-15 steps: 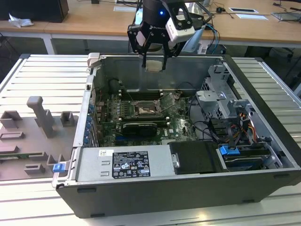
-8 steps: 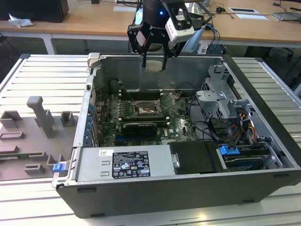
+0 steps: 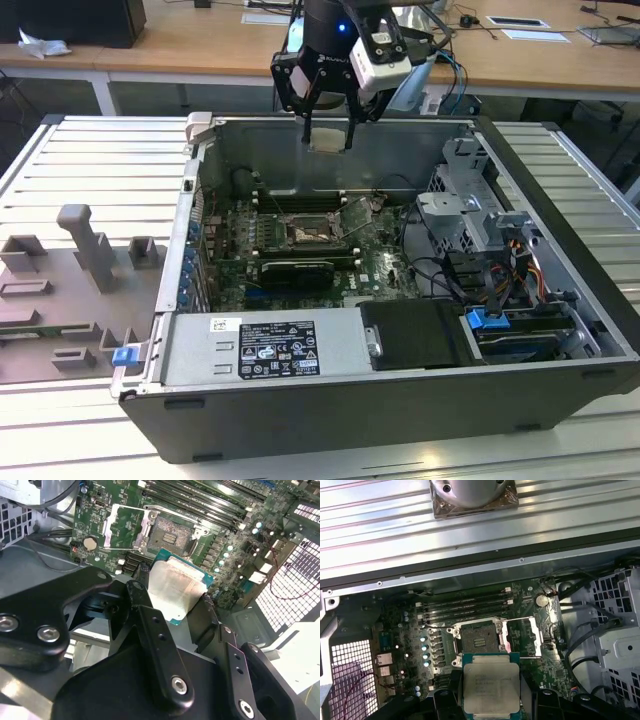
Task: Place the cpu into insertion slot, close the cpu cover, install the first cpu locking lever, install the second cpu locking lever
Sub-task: 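Place the cpu into insertion slot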
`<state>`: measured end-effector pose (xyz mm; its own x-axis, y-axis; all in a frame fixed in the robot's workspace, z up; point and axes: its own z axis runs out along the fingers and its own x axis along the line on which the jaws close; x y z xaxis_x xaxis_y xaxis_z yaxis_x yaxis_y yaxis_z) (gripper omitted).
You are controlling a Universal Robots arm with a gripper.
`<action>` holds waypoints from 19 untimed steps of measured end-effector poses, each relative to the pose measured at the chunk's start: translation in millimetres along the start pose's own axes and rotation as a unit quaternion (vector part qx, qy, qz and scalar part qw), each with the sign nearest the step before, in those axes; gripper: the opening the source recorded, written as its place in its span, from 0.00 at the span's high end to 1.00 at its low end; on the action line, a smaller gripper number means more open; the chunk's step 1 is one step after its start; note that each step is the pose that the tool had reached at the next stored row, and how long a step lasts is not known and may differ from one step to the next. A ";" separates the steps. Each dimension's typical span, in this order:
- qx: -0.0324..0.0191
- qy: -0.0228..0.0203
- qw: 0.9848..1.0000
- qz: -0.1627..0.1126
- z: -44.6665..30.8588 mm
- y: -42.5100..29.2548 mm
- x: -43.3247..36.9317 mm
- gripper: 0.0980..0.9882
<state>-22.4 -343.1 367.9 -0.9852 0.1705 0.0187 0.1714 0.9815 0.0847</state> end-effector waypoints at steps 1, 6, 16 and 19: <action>0.000 0.000 1.000 0.001 0.0 0.0 0.0 0.50; 0.000 -0.001 1.000 0.009 0.2 0.0 0.0 0.50; 0.000 -0.002 1.000 0.024 0.4 0.0 0.0 0.50; -0.001 -0.002 1.000 0.027 0.5 0.0 0.0 0.50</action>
<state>-22.4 -343.1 367.5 -0.9746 0.2233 0.0187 0.2241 0.9709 0.0848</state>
